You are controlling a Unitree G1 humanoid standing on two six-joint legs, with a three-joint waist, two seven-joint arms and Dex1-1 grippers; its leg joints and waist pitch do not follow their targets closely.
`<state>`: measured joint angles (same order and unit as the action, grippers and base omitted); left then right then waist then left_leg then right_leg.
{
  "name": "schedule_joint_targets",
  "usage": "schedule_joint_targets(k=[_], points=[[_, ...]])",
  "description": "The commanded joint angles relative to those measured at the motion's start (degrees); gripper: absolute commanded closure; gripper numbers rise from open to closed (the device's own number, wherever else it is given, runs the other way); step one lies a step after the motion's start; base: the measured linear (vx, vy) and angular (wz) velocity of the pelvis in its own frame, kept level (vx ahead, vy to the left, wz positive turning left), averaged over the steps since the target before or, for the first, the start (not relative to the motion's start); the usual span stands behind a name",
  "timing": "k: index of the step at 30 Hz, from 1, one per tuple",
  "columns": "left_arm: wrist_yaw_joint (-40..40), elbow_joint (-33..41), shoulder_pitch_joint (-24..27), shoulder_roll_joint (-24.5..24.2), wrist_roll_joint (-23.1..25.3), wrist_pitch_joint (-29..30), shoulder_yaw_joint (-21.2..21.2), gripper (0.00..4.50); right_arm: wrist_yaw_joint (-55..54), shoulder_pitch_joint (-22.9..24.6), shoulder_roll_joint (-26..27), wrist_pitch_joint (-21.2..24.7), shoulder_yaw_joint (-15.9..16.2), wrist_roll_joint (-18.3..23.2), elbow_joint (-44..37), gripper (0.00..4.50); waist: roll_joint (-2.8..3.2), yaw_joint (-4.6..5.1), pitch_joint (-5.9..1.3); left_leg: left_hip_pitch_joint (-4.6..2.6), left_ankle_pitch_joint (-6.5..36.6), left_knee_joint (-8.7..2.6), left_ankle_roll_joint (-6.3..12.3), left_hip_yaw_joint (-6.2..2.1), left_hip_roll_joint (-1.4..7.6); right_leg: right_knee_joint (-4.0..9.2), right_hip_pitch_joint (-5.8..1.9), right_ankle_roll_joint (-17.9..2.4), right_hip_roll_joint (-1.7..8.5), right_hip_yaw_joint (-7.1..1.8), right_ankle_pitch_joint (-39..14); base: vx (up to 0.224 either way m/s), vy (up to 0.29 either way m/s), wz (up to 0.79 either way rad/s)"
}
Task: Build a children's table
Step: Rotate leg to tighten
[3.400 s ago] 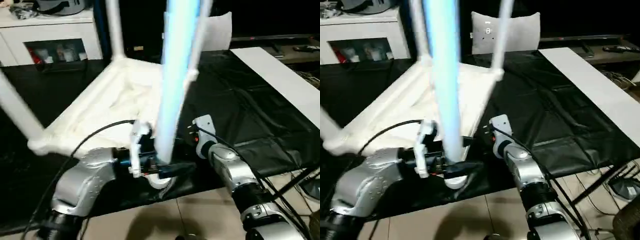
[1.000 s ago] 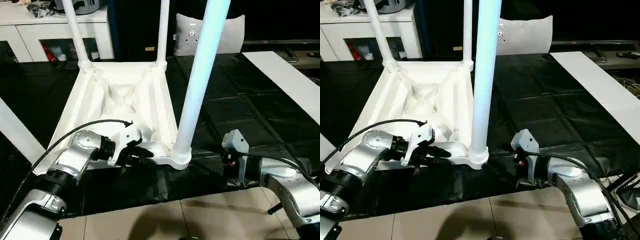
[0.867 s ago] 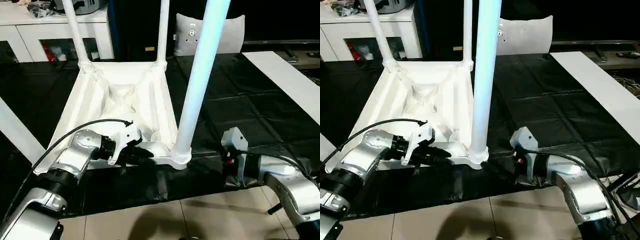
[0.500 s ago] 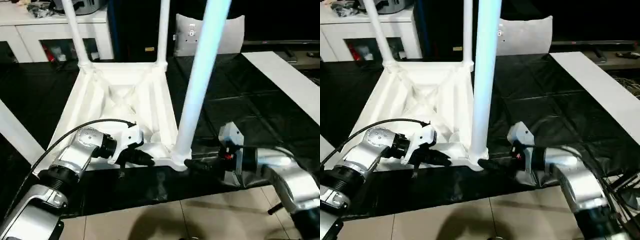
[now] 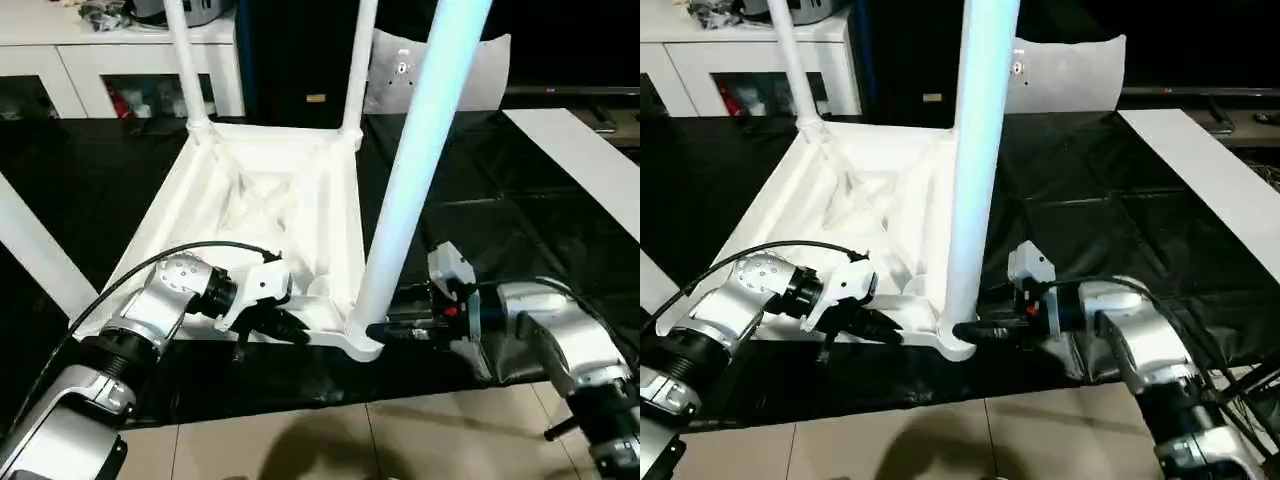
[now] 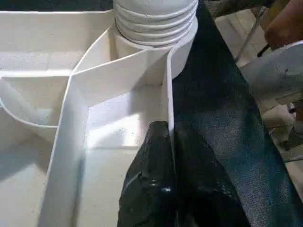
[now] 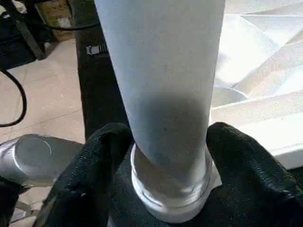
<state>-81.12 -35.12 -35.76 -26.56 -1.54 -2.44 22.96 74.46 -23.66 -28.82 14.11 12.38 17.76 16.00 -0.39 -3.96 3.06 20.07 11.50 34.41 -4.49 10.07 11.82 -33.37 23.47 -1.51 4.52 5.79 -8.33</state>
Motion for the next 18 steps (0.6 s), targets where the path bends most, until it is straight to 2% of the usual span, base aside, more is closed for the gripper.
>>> schedule_joint_targets(k=[1,5,7,11,12,13,14,16,17,18], points=[[-3.2,1.5,-0.8,0.6,1.1,-0.9,2.5,4.50,1.6,-1.4,0.6,-0.6,0.7,0.3,0.8,1.77,-0.46,0.11,-4.06,-0.16,9.6,-3.94,2.93,-0.04,1.58,3.59,-3.46,-10.3,3.66,-2.89,-18.6,0.000,0.000,0.00],[-3.3,1.1,-0.8,0.7,1.4,-1.5,2.6,4.50,3.5,-2.2,1.4,-1.0,1.6,0.4,2.0,2.12,-0.29,-0.01,-4.04,-0.25,9.7,-3.92,2.89,-0.04,1.61,3.63,-3.36,-10.2,3.73,-2.89,-19.3,0.000,0.000,0.00],[-3.2,0.8,-0.7,0.7,1.6,-1.6,2.6,4.50,4.7,-1.9,1.3,-0.6,2.1,0.4,2.0,2.34,-0.29,-0.41,-4.05,-0.31,9.6,-3.96,2.83,-0.03,1.67,3.61,-3.37,-10.0,3.71,-2.94,-19.3,0.000,0.000,0.00],[-2.5,0.8,-0.6,0.8,1.5,-0.7,2.1,4.50,5.3,-1.0,1.0,0.6,2.2,0.8,1.2,2.47,-0.30,-0.79,-4.00,-0.36,9.9,-4.00,2.58,0.01,1.62,3.68,-3.34,-9.7,3.68,-2.92,-20.1,0.000,0.000,0.00],[-2.0,0.8,-0.5,1.0,1.3,0.1,1.6,4.50,5.3,-0.5,1.0,1.3,2.0,1.1,0.7,2.51,-0.32,-0.77,-3.99,-0.37,10.0,-4.02,2.48,0.01,1.62,3.74,-3.34,-9.5,3.68,-2.91,-20.5,0.000,0.000,0.00],[-0.6,1.0,-0.4,1.3,1.2,1.3,1.1,4.50,4.6,0.4,0.9,2.6,1.7,1.6,-0.5,2.51,0.16,-0.89,-3.96,-0.48,10.2,-4.03,2.36,-0.05,1.64,3.80,-3.28,-9.5,3.74,-2.90,-20.8,0.000,0.000,0.00],[0.2,1.1,-0.4,1.5,1.1,2.0,0.7,4.50,4.1,0.9,0.9,3.4,1.5,1.9,-1.2,2.52,-0.14,-0.94,-4.06,-0.48,10.0,-4.00,2.30,-0.02,1.65,3.77,-3.36,-9.4,3.68,-2.94,-20.1,0.000,0.000,0.00],[1.9,1.6,-0.4,2.0,1.1,3.9,0.2,4.50,3.1,2.0,1.0,4.8,1.3,2.5,-2.8,2.52,-0.11,-1.00,-4.04,-0.48,10.1,-4.03,2.27,-0.03,1.64,3.78,-3.33,-9.5,3.68,-2.92,-20.0,0.000,0.000,0.00],[4.7,3.3,0.1,3.3,0.1,7.9,-1.1,4.50,-0.4,4.3,2.2,6.6,0.8,3.1,-6.2,2.53,0.21,-1.13,-3.95,-0.61,10.2,-4.10,1.99,-0.04,1.69,3.90,-3.33,-9.4,3.68,-3.00,-20.2,0.000,0.000,0.00],[5.2,3.6,0.1,3.6,-0.1,8.7,-1.3,4.50,-1.5,4.7,2.7,6.8,0.7,2.9,-6.7,2.53,0.10,-1.15,-4.00,-0.60,10.2,-4.14,1.80,-0.09,1.79,3.81,-3.34,-9.4,3.81,-3.05,-19.9,0.000,0.000,0.00]])
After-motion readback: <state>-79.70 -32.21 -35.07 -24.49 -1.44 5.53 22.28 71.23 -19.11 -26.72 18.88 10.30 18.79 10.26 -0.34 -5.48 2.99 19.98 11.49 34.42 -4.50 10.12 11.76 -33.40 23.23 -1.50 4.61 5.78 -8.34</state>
